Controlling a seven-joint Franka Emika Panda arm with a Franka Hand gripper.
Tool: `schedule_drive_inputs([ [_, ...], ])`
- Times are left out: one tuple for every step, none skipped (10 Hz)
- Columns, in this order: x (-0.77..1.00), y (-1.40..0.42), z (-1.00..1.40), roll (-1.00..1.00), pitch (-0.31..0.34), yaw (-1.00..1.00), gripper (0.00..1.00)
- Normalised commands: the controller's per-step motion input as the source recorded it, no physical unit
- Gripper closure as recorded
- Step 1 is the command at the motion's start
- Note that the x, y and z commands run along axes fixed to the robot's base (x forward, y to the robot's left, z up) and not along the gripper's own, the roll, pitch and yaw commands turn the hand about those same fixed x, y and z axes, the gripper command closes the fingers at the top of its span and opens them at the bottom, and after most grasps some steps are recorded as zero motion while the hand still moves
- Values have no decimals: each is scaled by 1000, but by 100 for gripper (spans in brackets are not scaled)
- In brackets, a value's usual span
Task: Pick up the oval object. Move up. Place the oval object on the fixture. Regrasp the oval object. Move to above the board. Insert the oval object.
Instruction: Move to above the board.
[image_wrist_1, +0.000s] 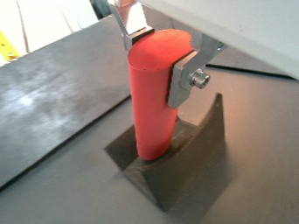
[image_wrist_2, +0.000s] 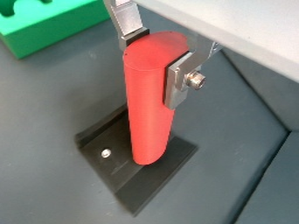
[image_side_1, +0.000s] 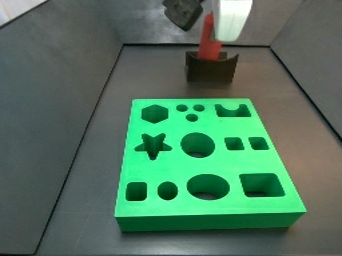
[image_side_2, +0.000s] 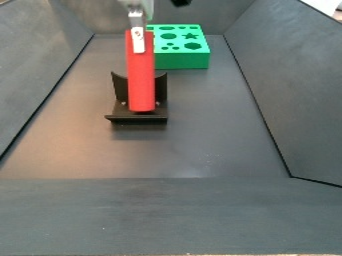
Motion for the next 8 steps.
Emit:
schedule_drive_inputs([
  [-252,27,1000,-114,-36,96,100],
  [-230,28,1000,-113,-38,30,100],
  [-216,30,1000,-113,-34,-11,100],
  [-200,30,1000,-115,-22,-39,100],
  [-195,30,1000,-112,-15,-43,100],
  [-179,29,1000,-108,7,-44,100],
  [-172,30,1000,-106,18,-43,100],
  [-155,30,1000,-106,40,-39,100],
])
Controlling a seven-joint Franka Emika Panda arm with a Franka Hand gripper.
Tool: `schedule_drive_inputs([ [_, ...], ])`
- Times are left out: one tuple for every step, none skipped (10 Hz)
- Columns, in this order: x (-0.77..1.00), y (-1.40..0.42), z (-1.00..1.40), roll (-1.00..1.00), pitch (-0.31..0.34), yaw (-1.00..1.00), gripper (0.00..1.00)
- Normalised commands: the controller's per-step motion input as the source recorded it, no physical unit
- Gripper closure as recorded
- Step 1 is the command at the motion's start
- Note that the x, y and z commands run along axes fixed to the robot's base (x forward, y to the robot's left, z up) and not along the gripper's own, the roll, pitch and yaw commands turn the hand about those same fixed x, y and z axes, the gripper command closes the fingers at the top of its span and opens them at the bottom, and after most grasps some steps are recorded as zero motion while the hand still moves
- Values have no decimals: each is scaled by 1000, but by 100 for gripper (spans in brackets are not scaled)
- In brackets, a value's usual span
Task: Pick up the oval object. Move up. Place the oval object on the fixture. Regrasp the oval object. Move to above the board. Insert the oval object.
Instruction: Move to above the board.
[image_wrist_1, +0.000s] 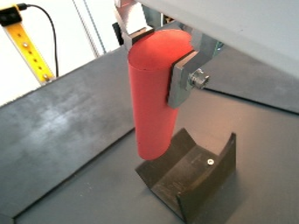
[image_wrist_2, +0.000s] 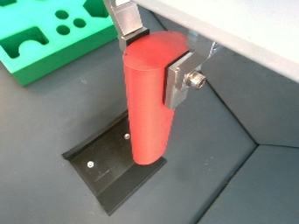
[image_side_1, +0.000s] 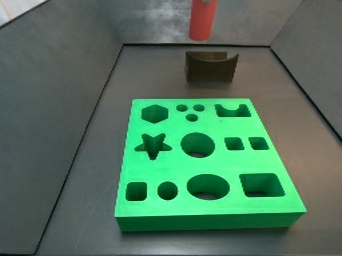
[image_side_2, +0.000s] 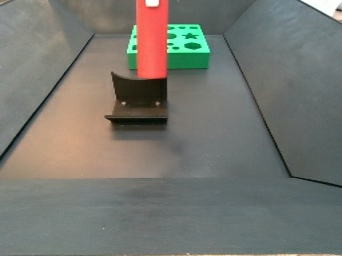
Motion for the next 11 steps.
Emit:
schedule_drive_inputs([
  [-142,28,1000,-99,54,-36,100],
  [-126,26,1000,-96,65,-29,100],
  [-98,24,926,-97,66,-23,100],
  [-76,19,786,-99,69,-18,100],
  [-49,15,647,-99,68,-14,100],
  [-26,11,463,-95,85,-10,100],
  [-7,9,331,-94,92,-9,100],
  [-274,-1000,146,-262,57,1000,100],
  [-270,-1000,115,-252,53,1000,100],
  [-261,-1000,124,-241,39,1000,100],
  [-255,-1000,125,-244,23,1000,100],
])
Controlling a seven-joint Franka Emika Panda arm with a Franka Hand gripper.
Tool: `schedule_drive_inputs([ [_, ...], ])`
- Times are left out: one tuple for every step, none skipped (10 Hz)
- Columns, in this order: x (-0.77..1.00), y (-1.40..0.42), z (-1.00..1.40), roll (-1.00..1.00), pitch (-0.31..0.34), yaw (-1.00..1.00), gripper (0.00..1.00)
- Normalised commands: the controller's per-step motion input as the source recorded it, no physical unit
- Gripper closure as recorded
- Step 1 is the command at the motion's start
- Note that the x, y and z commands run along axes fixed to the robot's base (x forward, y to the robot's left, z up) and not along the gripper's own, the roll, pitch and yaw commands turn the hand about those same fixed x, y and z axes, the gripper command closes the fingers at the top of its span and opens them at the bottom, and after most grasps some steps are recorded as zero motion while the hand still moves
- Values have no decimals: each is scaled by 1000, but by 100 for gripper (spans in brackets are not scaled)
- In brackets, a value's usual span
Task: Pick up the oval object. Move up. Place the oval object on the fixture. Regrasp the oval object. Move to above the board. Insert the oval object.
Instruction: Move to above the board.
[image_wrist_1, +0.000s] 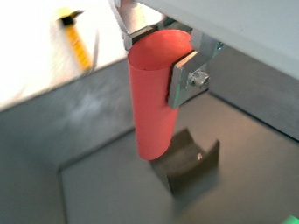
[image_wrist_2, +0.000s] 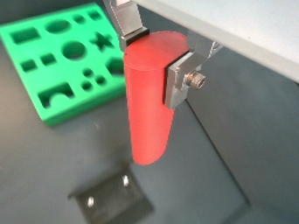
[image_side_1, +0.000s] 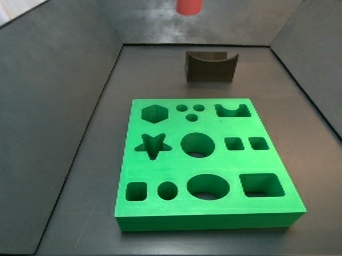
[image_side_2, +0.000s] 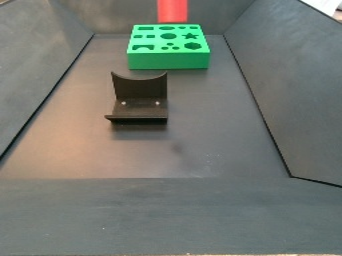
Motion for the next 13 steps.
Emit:
schedule_drive_inputs([
  [-251,-1000,129,-237,10,1000,100],
  [-245,-1000,136,-228,-4,1000,100],
  [-237,-1000,139,-223,-16,1000,100],
  [-227,-1000,148,-211,-30,1000,100],
  [-214,-1000,159,-202,-40,1000,100],
  [-136,-721,125,-188,-52,1000,100],
  [-91,-540,103,-181,-55,1000,100],
  [-32,-281,59,-165,-66,1000,100],
  [-16,-207,44,-156,-74,1000,100],
  [-8,-87,19,-135,-94,1000,100],
  [-7,-36,11,-125,-108,1000,100],
  [-15,-8,6,-118,-122,1000,100],
  [-31,3,3,-105,-151,1000,100],
])
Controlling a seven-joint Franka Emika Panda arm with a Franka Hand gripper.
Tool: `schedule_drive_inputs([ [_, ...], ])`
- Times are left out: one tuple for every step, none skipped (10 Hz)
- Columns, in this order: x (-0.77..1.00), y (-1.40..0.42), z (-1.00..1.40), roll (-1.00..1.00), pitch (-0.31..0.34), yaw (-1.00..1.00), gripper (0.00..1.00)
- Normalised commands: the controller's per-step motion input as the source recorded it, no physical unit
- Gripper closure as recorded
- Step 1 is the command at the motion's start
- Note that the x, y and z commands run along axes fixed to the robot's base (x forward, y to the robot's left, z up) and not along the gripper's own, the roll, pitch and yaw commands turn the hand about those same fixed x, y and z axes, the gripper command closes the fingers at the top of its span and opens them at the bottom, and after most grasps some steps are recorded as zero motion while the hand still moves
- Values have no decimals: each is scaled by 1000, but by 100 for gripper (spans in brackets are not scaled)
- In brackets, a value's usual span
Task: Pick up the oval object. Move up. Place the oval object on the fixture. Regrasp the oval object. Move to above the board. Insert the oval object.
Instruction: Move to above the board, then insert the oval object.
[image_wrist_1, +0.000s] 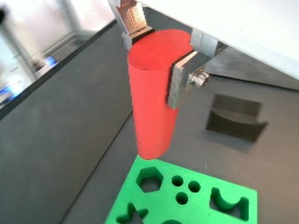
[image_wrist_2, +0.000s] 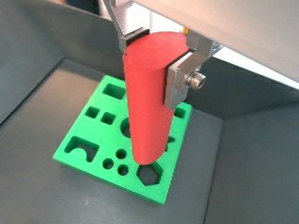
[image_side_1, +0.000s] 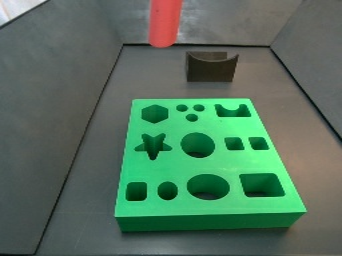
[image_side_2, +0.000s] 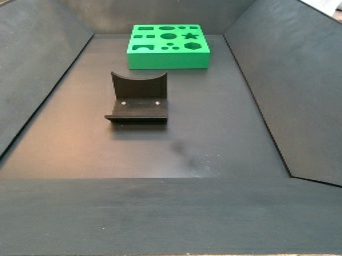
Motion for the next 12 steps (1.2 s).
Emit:
schedule_drive_inputs([
  [-46,7,4,-95,-177,1000,100],
  [-52,10,8,-92,-200,1000,100],
  [-72,20,5,-54,-210,709,100],
  [-77,22,2,-34,-199,525,100],
  [-76,20,3,-20,-165,272,100],
  [0,-23,0,0,0,0,100],
  [0,-100,0,-17,0,-291,100],
  [0,-66,0,-156,-14,-620,100],
  [60,0,0,-233,-43,-763,100],
  [60,0,0,-264,-66,-823,100],
  [0,-51,0,-239,-99,-886,100],
  [0,-60,0,-193,-90,-911,100],
])
